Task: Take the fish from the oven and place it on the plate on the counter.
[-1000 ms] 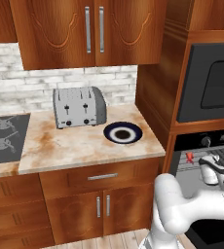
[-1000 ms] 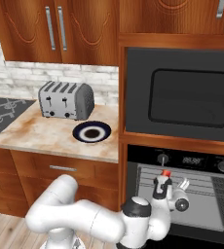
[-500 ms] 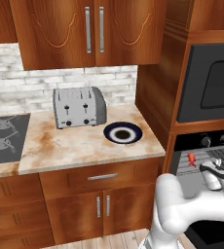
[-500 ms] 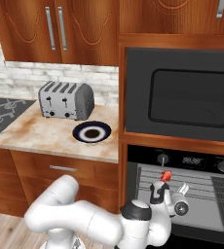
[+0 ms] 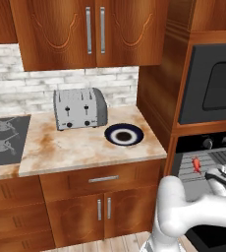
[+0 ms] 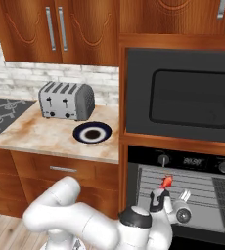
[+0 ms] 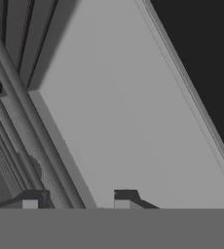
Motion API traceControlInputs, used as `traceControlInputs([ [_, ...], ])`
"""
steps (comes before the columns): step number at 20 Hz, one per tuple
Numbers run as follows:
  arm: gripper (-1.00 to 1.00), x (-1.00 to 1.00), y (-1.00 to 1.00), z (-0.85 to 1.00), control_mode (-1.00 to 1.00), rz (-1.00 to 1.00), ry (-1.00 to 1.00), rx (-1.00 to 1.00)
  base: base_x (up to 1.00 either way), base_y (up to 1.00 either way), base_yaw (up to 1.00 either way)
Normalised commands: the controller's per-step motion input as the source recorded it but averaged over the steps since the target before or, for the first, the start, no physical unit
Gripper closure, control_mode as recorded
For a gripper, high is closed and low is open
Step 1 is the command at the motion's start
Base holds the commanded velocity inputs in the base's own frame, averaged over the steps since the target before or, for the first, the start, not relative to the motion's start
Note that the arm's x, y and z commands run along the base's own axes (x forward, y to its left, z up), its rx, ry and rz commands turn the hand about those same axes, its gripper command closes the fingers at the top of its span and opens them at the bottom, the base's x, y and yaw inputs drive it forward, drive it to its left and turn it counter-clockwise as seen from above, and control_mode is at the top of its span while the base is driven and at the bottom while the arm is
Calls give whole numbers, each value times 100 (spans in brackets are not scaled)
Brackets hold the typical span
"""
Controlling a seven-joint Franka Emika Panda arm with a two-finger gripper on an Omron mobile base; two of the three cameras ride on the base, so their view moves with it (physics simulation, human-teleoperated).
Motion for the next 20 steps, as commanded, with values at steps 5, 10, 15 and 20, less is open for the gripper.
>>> traceControlInputs([
  [5,100,-100,-41,-92,-100,0,5,2,0,0,0],
  [10,100,-100,-41,-90,-100,0,6,1,0,0,0],
  [15,100,-100,-36,-85,-100,0,4,0,0,0,0],
  [20,100,-100,-38,-82,-100,0,4,1,0,0,0],
])
